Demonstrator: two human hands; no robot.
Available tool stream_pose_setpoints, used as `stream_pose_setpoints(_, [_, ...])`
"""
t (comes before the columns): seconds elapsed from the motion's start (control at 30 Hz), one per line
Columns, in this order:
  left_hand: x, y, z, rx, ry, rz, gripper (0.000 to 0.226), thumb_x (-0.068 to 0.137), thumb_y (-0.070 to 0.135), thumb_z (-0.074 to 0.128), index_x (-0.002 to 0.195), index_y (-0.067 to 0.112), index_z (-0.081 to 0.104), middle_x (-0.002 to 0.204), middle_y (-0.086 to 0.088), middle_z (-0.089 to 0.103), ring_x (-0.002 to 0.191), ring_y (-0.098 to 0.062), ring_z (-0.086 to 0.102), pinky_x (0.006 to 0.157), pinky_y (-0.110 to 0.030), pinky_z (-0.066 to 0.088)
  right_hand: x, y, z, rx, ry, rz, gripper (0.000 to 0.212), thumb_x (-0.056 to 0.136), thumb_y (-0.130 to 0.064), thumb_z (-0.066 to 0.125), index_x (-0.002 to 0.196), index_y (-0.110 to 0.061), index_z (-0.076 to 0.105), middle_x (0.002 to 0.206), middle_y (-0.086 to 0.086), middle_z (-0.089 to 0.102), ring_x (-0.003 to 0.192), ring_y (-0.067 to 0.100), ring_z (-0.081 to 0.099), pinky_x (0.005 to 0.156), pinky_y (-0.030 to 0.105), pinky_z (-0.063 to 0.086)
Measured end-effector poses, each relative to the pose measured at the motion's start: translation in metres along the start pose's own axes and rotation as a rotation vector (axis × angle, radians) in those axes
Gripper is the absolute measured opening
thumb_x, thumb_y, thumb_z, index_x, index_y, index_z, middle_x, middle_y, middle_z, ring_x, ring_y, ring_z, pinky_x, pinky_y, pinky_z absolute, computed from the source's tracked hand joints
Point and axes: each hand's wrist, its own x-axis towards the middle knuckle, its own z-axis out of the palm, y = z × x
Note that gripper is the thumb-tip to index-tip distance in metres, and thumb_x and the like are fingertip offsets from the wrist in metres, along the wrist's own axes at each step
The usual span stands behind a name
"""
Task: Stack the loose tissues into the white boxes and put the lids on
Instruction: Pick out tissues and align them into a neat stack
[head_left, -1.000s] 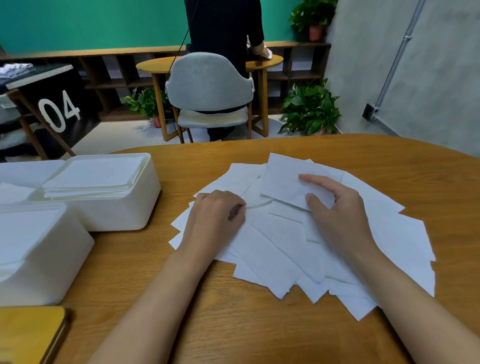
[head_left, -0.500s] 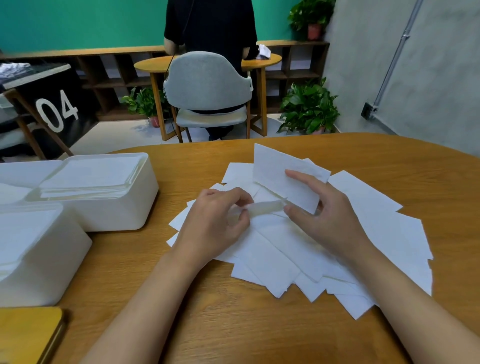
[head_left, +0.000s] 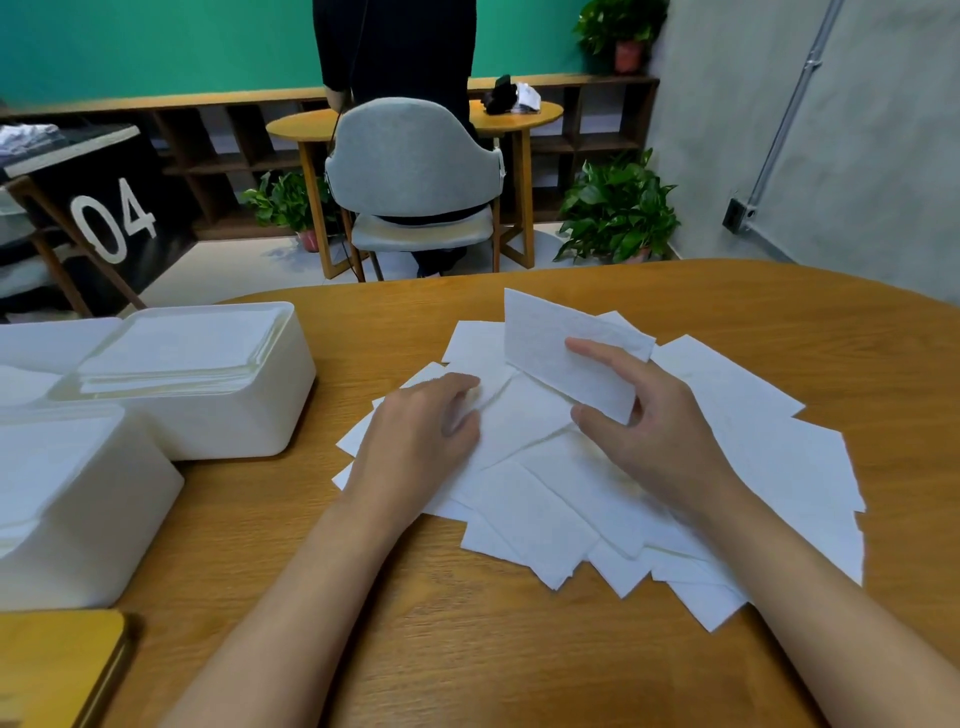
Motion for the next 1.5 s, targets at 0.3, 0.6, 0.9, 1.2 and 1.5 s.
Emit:
stream_pose_setpoints(0.3, [-0.001,0.026,-0.022,-0.091,0.347,0.172,0.011,0.087,0.009,0.066,0.089,0.011,0.077,0.082,0.007,0.075,0.068,-0.004,0.057,0.069,-0.017,0.042,0.002,0.000,-0.004,0.042,0.107,0.044,0.058,0.092,-0.042,0.076,0.145,-0.044,0.055,0.143,-0.019,0.055,0.128,0.003,0.054,0.103,0.035,0.054])
stream_pose_setpoints(0.6, [-0.003,0.037,-0.039,-0.462,0.329,0.083,0.014,0.083,0.015,0.061,0.075,0.016,0.073,0.076,0.009,0.070,0.070,-0.014,0.064,0.060,-0.024,0.046,0.002,-0.006,-0.015,0.099,0.159,0.026,0.079,0.079,-0.064,0.078,0.149,-0.043,0.051,0.148,-0.029,0.050,0.138,-0.009,0.044,0.109,0.020,0.041])
stream_pose_setpoints(0.9, [-0.003,0.046,-0.033,-0.657,0.069,-0.008,0.012,0.089,0.014,0.070,0.094,0.019,0.079,0.095,0.009,0.077,0.093,-0.016,0.071,0.074,-0.024,0.052,-0.007,-0.021,-0.004,0.306,-0.085,0.009,0.046,0.080,-0.031,0.085,0.124,-0.028,0.074,0.118,-0.011,0.076,0.110,0.011,0.071,0.090,0.032,0.061])
stream_pose_setpoints(1.2, [0.000,0.042,-0.031,-0.677,0.094,-0.157,0.022,0.094,0.019,0.078,0.114,0.028,0.077,0.110,0.017,0.074,0.109,-0.008,0.068,0.087,-0.044,0.061,-0.008,-0.023,0.000,0.372,-0.119,0.032,0.046,0.083,-0.030,0.082,0.127,-0.033,0.068,0.118,-0.018,0.074,0.111,0.006,0.070,0.087,0.028,0.060])
stream_pose_setpoints(1.5, [0.000,0.039,-0.025,-0.617,0.113,-0.177,0.028,0.093,0.027,0.080,0.120,0.033,0.073,0.116,0.021,0.072,0.111,-0.007,0.066,0.088,-0.044,0.059,-0.008,-0.022,0.000,0.403,-0.092,-0.039,0.069,0.098,-0.015,0.071,0.149,-0.048,0.039,0.146,0.001,0.056,0.114,0.020,0.071,0.079,0.034,0.064])
